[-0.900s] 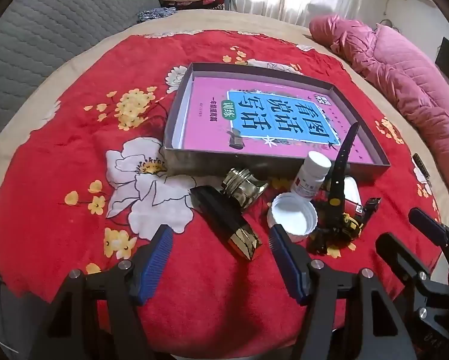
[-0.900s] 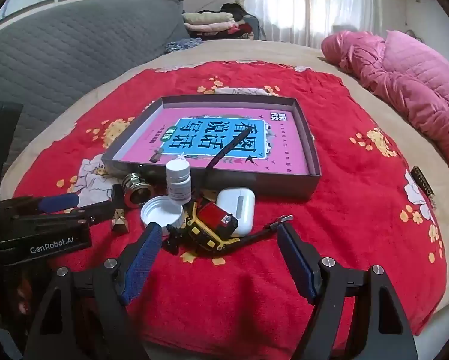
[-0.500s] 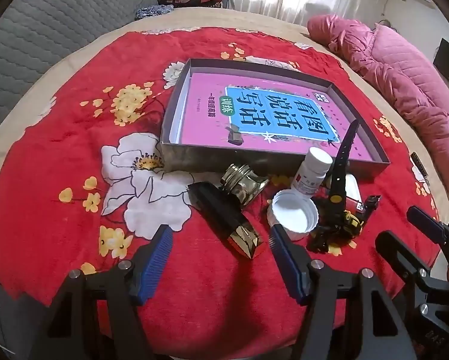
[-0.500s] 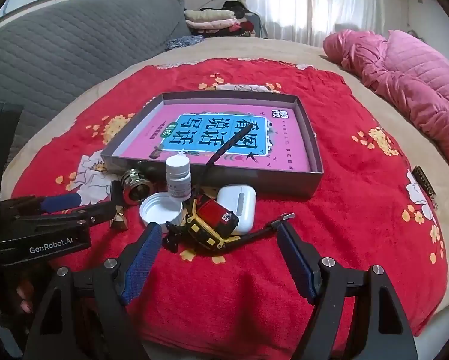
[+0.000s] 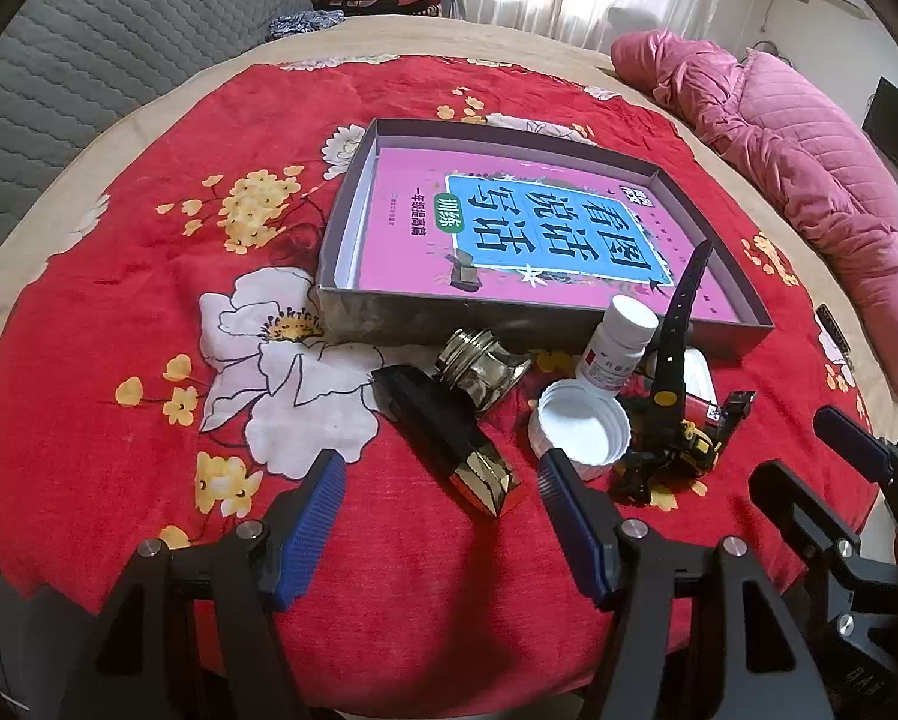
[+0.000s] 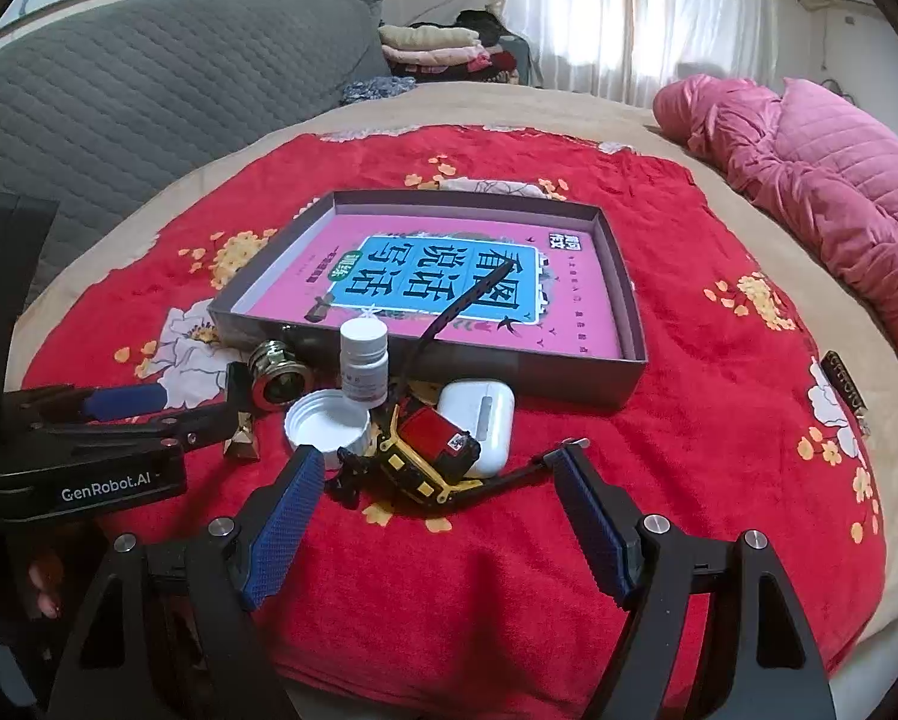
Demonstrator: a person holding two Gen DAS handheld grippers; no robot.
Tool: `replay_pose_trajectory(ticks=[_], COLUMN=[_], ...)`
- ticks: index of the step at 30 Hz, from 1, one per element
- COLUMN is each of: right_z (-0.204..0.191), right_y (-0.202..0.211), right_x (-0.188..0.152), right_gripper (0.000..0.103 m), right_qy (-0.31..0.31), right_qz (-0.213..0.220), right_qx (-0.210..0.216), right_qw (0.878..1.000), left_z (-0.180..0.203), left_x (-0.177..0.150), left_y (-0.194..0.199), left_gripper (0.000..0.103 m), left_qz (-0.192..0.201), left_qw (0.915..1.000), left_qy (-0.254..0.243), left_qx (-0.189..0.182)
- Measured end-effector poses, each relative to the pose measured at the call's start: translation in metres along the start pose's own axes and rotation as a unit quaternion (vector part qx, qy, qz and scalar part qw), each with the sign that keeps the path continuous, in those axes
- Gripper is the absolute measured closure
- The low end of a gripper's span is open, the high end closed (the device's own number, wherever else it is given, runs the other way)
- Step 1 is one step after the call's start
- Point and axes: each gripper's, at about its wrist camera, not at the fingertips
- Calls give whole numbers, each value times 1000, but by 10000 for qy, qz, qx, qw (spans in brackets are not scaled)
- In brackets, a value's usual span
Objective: Organize rigid objects
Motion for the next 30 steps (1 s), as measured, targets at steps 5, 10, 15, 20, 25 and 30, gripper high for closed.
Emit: replay_pose_trajectory(ticks=[5,10,15,20,25,30], right_z=[1,1,1,-1,-3,-3], right_y=[0,0,0,1,3,3], right_x=[0,0,1,2,2,2], right_gripper=[23,23,23,23,23,23], right_qy=[-2,6,4,29,57,69], right_qz=[-4,7,10,39,75,93], right_qx=[10,0,3,22,42,59], right_qw=[10000,10000,10000,10000,9999,9999], left_z=[1,0,1,3,3,3], left_x=[-1,0,1,1,2,3], left_y=[1,2,2,2,2,3], left_gripper=[37,37,37,37,37,37], left_qz=[28,43,46,65,89,101], left_qw=[10000,10000,10000,9999,9999,9999], left_qy=[-18,-44,-55,-84,-118,-127], left_qx=[11,-6,-17,-18,-21,-15])
Point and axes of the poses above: each gripper's, at about its wrist camera, not at the fingertips, and y roughly against the way its jaws point, z to its right, x to its top, and after that the axes turned 1 degree about y, right-handed
